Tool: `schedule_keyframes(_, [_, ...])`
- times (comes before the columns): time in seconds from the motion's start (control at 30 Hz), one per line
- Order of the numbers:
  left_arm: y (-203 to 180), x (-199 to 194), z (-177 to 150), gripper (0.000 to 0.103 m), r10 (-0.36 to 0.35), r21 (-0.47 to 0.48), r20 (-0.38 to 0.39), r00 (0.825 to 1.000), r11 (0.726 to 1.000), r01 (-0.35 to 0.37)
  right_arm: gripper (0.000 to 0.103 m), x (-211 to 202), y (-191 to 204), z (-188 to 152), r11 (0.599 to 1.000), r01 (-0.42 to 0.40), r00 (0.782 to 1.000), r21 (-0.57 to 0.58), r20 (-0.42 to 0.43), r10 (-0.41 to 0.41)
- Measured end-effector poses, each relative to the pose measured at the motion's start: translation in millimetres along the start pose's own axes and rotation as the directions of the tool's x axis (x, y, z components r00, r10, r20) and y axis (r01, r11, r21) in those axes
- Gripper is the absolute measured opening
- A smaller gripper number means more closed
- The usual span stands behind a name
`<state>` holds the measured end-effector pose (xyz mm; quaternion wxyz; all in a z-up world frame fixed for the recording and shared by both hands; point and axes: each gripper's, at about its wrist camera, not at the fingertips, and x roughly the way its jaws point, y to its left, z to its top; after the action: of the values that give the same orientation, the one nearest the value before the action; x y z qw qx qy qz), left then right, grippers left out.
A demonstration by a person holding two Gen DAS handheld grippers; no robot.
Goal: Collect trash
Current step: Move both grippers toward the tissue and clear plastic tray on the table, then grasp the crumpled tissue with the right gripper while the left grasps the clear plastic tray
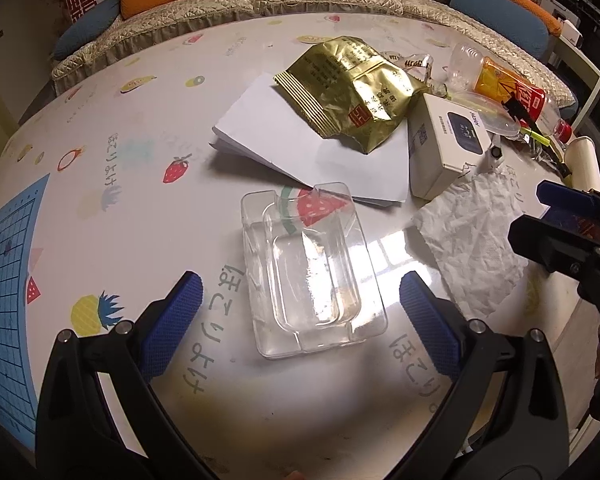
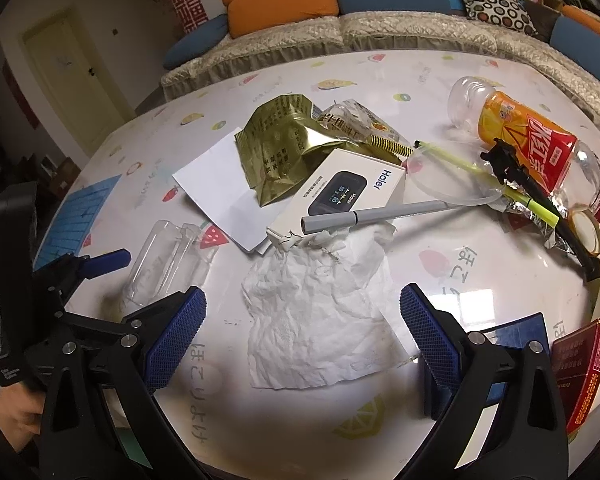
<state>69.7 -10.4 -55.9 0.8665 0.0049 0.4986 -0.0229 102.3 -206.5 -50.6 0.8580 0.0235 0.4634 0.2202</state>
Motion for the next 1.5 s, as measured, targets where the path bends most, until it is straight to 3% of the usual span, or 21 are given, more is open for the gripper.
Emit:
schedule_keyframes(0.13, [0,5,0,0.096,-0.002,0.003,-0.005,1.0,1.0,0.002,0.092,6,2,0,1.0,0.004,1.0,-0.013,-0.011,-0.004])
schedule_keyframes(0.2, [-1,7,1,0.096,-0.013,0.003,-0.004,1.0,1.0,0.013,0.073,9,2,0,1.0,0.014,1.0,-0.015,-0.021,-0.014])
schedule_keyframes(0.3, [-1,9,-1,0.094,-0.029,0.001,-0.007,1.0,1.0,0.029,0.073,15,0,-1,1.0,0.019,0.999,-0.009,-0.036,-0.02])
schedule_keyframes(0.43, [-2,17,-1,0.081,-0.042,-0.002,-0.032,0.999,0.999,0.042,0.071,21,1,-1,0.999,0.029,0.999,-0.025,-0.041,-0.03])
schedule_keyframes(0.57, [-5,19,-2,0.076,-0.038,0.013,-0.027,0.999,0.999,0.039,0.062,27,1,-1,0.999,0.037,0.998,-0.029,-0.054,-0.038])
schedule_keyframes(0.7, [-6,15,0,0.062,-0.058,0.029,-0.019,0.998,0.998,0.059,0.029,32,0,-4,0.998,0.056,0.996,-0.034,-0.068,-0.058])
schedule_keyframes(0.8, [-7,12,0,0.06,-0.084,0.032,-0.011,0.996,0.996,0.084,0.02,28,-2,-5,0.999,0.046,0.997,-0.024,-0.064,-0.047])
schedule_keyframes(0.93, [-5,6,0,0.056,-0.114,0.013,0.011,0.993,0.993,0.114,0.014,15,-3,-5,0.999,0.036,0.998,-0.014,-0.047,-0.037])
schedule_keyframes(1.1, [-10,-5,2,0.056,-0.099,0.043,0.043,0.994,0.994,0.097,0.006,-2,-3,-4,1.0,0.022,0.999,-0.014,-0.041,-0.022])
schedule_keyframes(1.5, [-11,-37,5,0.056,-0.104,0.065,0.097,0.99,0.993,0.098,0.005,-48,-10,12,0.999,-0.034,0.997,0.036,0.068,0.032])
